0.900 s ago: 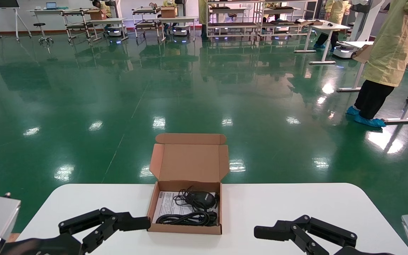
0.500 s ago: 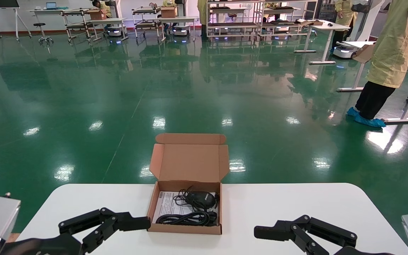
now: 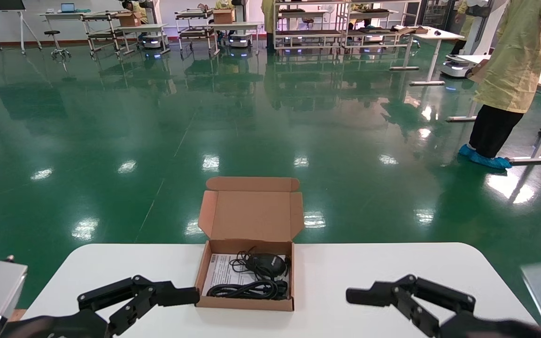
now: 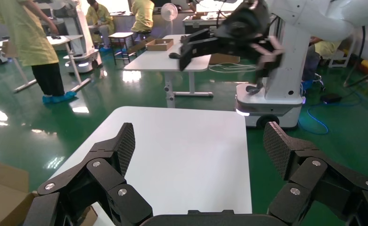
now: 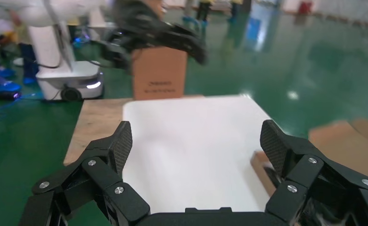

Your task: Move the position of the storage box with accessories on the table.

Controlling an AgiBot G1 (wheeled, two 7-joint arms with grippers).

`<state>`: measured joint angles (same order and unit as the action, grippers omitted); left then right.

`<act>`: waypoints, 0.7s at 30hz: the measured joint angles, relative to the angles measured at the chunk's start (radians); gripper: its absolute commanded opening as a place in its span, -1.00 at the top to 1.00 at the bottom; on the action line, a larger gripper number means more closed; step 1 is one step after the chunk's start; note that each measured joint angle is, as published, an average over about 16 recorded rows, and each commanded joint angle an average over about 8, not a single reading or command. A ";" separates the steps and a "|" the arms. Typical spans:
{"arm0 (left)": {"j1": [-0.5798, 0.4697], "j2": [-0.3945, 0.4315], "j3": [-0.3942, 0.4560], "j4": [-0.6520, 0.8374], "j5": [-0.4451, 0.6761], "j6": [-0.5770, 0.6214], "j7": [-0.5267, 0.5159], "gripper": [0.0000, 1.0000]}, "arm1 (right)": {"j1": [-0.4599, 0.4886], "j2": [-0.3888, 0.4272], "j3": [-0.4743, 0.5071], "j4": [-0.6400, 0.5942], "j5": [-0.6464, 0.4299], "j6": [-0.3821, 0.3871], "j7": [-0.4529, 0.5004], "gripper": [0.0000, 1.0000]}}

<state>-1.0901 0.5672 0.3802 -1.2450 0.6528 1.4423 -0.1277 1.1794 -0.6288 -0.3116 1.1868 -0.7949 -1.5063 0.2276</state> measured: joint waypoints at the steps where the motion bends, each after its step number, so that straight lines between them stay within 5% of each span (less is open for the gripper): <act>1: 0.000 0.000 0.000 0.000 0.000 0.000 0.000 -1.00 | 0.016 -0.006 -0.004 -0.018 -0.007 -0.001 0.005 -1.00; 21: 0.000 0.000 0.000 0.000 0.000 0.000 0.000 -1.00 | 0.305 -0.192 -0.183 -0.524 -0.184 0.019 0.357 -1.00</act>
<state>-1.0900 0.5671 0.3802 -1.2448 0.6527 1.4421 -0.1277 1.4845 -0.8212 -0.4942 0.6630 -0.9785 -1.4872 0.5843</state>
